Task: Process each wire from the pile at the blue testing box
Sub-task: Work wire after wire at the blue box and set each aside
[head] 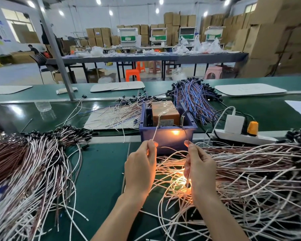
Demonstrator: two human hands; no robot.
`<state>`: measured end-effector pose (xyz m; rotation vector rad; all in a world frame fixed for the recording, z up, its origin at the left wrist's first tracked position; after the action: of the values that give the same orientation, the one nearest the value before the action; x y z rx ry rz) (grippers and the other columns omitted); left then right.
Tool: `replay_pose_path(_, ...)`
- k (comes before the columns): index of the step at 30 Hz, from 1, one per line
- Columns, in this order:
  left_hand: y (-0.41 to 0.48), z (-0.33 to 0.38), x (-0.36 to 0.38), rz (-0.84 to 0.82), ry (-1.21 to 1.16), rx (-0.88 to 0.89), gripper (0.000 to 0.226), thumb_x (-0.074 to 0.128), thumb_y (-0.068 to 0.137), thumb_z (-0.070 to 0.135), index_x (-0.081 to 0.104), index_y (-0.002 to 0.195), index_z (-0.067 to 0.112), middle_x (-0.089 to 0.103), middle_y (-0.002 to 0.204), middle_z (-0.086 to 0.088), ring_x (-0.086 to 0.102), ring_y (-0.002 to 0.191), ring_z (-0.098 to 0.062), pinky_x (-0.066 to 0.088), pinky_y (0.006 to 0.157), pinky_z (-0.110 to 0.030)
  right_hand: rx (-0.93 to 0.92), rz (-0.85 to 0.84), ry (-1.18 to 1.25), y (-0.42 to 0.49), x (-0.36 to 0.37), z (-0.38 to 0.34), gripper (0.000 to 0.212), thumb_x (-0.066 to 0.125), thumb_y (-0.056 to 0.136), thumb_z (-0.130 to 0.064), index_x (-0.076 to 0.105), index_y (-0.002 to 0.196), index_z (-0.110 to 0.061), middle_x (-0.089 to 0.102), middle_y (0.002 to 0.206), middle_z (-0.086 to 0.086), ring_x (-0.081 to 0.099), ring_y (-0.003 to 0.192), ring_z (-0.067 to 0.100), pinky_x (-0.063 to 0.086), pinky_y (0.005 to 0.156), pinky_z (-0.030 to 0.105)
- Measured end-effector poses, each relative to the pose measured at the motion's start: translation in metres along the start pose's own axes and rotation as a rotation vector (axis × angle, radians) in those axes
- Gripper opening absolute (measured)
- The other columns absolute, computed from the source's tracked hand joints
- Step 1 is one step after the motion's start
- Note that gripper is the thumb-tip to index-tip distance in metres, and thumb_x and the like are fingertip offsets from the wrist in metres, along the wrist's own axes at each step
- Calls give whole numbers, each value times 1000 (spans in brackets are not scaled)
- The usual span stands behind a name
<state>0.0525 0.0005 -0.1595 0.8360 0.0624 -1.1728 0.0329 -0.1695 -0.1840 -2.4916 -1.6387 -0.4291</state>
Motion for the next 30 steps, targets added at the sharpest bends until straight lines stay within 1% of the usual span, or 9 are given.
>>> replay_pose_path(5, 1, -11, 5, -9, -102, -90, 39, 35, 106, 39, 70, 94, 26, 50, 47, 15, 49, 44, -2, 35, 47, -14, 11, 4, -2, 0, -1, 1, 21, 54, 104, -28, 75, 101, -28, 44, 54, -8, 37, 43, 5, 31, 37, 19)
replay_pose_path(8, 5, -37, 3, 29, -353, -354, 35, 40, 106, 31, 71, 91, 25, 52, 48, 17, 41, 46, -2, 34, 49, -20, 42, -41, 33, -2, -1, -3, 22, 54, 104, -25, 76, 103, -24, 39, 58, -5, 36, 44, 7, 33, 37, 19)
replay_pose_path(11, 2, -64, -7, 130, -522, -593, 36, 40, 105, 30, 72, 91, 18, 59, 53, 10, 48, 46, -8, 41, 45, -22, 49, -152, 66, -12, 2, -19, 23, 55, 103, -23, 77, 102, -23, 47, 61, -2, 43, 46, 9, 39, 38, 22)
replay_pose_path(16, -7, -72, -12, 162, -597, -643, 36, 34, 108, 36, 67, 104, 21, 74, 73, 4, 57, 50, -9, 51, 51, -23, -152, -208, -28, -26, -7, -89, 22, 55, 99, -34, 77, 101, -36, 51, 62, -7, 36, 45, 6, 27, 36, 16)
replay_pose_path(20, -7, -70, -13, 156, -576, -614, 37, 33, 109, 34, 67, 103, 19, 68, 73, -1, 57, 48, -5, 50, 48, -19, -701, 7, -428, -29, -27, -184, 23, 50, 105, -36, 74, 107, -32, 46, 50, -19, 33, 42, 2, 25, 40, 11)
replay_pose_path(24, -8, -69, -13, 149, -583, -591, 38, 34, 109, 32, 66, 100, 14, 63, 71, -4, 55, 47, -3, 49, 46, -18, -1093, 227, -983, -18, -41, -224, 37, 43, 107, -42, 74, 111, -22, 62, 83, -11, 52, 66, 8, 34, 54, 24)
replay_pose_path(27, -8, -72, -12, 141, -582, -590, 38, 34, 108, 33, 66, 98, 15, 63, 67, -1, 56, 47, -4, 49, 47, -20, -1013, 76, -1384, 8, -56, -187, 49, 41, 106, -46, 78, 104, -13, 67, 91, 4, 56, 72, 19, 40, 61, 25)
replay_pose_path(28, -8, -73, -12, 140, -581, -590, 38, 35, 108, 33, 66, 97, 16, 63, 65, 1, 56, 48, -4, 49, 47, -21, -893, -18, -1490, 16, -63, -166, 54, 39, 103, -48, 79, 104, -12, 70, 99, 6, 58, 84, 21, 45, 75, 31)
replay_pose_path(30, -8, -74, -11, 138, -583, -588, 38, 35, 108, 34, 67, 96, 16, 63, 60, 5, 56, 48, -5, 49, 48, -21, -690, -114, -1603, 20, -82, -128, 59, 33, 100, -53, 77, 110, -15, 70, 119, 4, 57, 113, 25, 39, 102, 42)
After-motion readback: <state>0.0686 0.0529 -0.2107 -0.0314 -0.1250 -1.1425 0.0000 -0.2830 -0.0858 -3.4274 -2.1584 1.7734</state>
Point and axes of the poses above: each hand's wrist, its own y-axis towards the middle knuckle, its own x-axis out of the palm, z = x × y, the point moved 6 cm from there along y, towards the middle knuckle
